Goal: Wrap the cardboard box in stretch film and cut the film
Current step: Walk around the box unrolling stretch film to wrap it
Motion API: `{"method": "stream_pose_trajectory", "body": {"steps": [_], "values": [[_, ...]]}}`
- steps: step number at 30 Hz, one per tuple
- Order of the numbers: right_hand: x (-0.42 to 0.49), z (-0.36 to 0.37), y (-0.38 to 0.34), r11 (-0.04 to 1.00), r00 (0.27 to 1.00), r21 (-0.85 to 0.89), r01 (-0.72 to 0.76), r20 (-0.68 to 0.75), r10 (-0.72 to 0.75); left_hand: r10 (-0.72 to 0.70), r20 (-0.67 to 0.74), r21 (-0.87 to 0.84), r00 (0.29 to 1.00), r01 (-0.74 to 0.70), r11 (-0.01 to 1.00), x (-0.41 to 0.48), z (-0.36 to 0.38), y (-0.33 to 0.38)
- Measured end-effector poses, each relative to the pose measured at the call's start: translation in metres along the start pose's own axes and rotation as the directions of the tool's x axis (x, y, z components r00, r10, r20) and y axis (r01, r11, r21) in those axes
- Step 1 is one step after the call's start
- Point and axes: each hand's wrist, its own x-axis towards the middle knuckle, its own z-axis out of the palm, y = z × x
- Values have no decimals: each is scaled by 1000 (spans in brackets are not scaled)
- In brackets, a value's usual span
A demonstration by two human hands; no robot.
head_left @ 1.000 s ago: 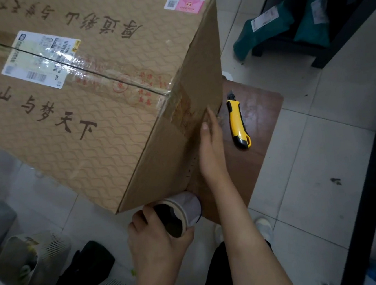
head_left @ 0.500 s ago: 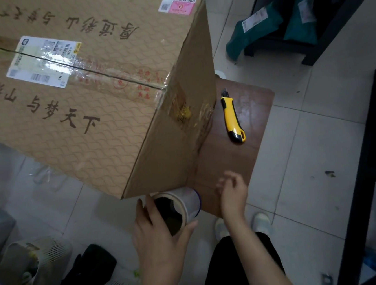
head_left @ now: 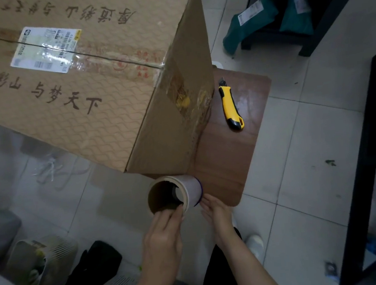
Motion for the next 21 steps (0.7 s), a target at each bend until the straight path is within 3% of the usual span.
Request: {"method": "stream_pose_trajectory", "body": {"steps": [3,6,12,21], "values": [[-2,-2,1,987,990,134,-92,120,76,-47,3,-62,999,47,997,1,-11,1],[-4,-6,3,991,986,104,-84,150,68,-139,-38,-105,990,134,985,8,-24,-3],[-22,-17,9,984,995,170,-49,93,33,-292,-51,-218,955,274,937,11,-38,-2],[-52,-38,34,966,986,218,135,61,-152,-350,49,-413,935,338,846,8,-52,-8]]}}
